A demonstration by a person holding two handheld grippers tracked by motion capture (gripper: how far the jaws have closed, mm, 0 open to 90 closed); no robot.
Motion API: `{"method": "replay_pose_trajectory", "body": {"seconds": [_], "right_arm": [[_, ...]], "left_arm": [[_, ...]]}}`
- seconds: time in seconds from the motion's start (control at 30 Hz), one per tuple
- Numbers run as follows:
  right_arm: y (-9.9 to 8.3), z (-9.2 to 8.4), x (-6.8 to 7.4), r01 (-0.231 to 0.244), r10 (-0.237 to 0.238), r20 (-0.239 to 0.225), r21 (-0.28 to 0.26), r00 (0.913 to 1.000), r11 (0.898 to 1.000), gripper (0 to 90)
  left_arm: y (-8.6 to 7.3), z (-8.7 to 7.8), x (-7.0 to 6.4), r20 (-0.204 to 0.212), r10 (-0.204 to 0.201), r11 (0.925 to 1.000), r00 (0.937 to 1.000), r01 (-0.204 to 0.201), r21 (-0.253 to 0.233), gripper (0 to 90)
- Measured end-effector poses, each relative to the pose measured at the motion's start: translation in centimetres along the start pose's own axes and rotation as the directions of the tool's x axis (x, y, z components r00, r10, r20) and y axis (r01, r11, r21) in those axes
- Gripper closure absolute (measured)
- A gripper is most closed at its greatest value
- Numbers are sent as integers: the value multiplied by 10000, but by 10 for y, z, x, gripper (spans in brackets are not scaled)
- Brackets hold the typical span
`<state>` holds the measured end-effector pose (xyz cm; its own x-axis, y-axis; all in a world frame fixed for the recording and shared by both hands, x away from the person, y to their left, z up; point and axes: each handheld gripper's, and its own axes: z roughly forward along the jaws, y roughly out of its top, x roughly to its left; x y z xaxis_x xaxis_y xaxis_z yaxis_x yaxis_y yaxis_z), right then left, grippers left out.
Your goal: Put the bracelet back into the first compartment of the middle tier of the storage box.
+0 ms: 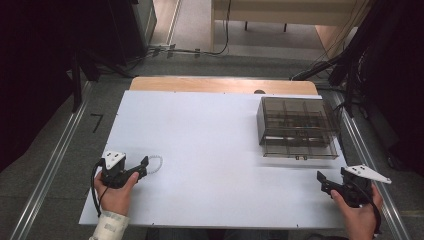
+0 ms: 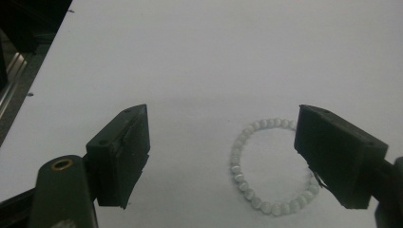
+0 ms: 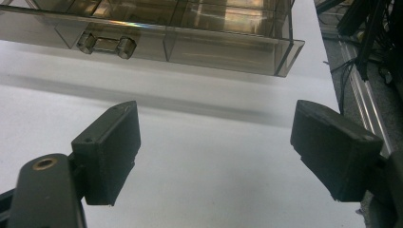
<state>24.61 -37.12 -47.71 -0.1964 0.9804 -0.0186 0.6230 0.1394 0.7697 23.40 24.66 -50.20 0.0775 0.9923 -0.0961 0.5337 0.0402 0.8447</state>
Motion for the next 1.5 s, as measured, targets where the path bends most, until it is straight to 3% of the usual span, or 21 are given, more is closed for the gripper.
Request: {"method": "replay_pose_trajectory", "body": {"seconds": [0.47,0.6,1.3,1.5], "right_arm": [[0,0,0,-27,27,46,39,10000,10000,154],[0,0,0,-44,44,41,49,10000,10000,155],[0,0,-1,-48,48,3,55,10000,10000,155],[0,0,-1,-50,49,16,61,10000,10000,155]], "left_arm": [[0,0,-2,136,81,10000,9999,-81,38,239],[0,0,-2,313,91,9999,9995,-94,103,289],[-1,4,-5,323,278,9983,9991,-294,503,371],[-1,6,-5,268,383,9966,9989,-402,716,447]]}}
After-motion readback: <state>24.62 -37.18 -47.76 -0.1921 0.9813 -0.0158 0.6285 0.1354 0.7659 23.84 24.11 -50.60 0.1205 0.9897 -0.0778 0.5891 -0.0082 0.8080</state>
